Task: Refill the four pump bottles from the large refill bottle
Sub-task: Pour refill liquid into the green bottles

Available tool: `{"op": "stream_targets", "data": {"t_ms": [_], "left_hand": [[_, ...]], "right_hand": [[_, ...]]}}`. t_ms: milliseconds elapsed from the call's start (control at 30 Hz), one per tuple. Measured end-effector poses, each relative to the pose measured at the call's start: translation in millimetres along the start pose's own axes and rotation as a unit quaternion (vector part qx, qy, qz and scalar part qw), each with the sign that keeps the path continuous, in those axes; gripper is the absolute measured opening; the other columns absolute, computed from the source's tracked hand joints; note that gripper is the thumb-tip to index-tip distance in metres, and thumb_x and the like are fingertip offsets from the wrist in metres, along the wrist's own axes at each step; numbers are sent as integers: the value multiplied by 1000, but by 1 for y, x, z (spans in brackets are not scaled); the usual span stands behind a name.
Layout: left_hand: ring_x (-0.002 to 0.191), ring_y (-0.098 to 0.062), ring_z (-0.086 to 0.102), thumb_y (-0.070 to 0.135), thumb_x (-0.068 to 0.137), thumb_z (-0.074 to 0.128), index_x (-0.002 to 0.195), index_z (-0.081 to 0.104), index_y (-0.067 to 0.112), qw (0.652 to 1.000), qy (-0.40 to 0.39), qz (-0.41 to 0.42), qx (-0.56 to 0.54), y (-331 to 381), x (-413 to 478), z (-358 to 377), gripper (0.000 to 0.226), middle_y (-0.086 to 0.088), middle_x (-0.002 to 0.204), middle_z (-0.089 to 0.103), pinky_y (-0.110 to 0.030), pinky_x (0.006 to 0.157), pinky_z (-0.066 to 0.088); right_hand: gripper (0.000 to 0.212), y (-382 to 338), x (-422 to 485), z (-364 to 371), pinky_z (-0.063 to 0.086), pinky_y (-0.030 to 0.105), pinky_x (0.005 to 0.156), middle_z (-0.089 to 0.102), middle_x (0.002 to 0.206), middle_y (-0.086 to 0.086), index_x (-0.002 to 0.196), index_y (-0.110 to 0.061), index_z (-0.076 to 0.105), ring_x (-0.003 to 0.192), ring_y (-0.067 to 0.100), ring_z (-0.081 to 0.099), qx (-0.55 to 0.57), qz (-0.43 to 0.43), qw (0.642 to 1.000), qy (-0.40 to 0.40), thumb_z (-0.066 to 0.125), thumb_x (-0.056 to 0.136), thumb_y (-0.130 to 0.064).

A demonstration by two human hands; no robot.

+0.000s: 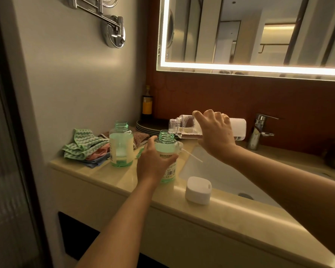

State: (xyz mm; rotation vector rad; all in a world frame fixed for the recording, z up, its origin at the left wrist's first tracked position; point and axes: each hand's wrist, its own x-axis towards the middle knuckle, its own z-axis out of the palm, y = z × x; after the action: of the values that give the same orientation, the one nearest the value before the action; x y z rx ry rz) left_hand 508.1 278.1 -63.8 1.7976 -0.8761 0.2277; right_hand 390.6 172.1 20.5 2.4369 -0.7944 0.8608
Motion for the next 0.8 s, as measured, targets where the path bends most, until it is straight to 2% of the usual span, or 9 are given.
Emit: {"op": "stream_targets", "data": {"t_ms": [800], "left_hand": [[118,-23,51,45,68,76,136,36,16,1000,5,-2,-2,-3,0,2,85,-6,133,51,-41,91,49]], "right_hand": [[60,1,1,1,28,44,105,45,127,11,136,-23,31,116,30,42,-3,0,1000,-2,60,83,-14]]}}
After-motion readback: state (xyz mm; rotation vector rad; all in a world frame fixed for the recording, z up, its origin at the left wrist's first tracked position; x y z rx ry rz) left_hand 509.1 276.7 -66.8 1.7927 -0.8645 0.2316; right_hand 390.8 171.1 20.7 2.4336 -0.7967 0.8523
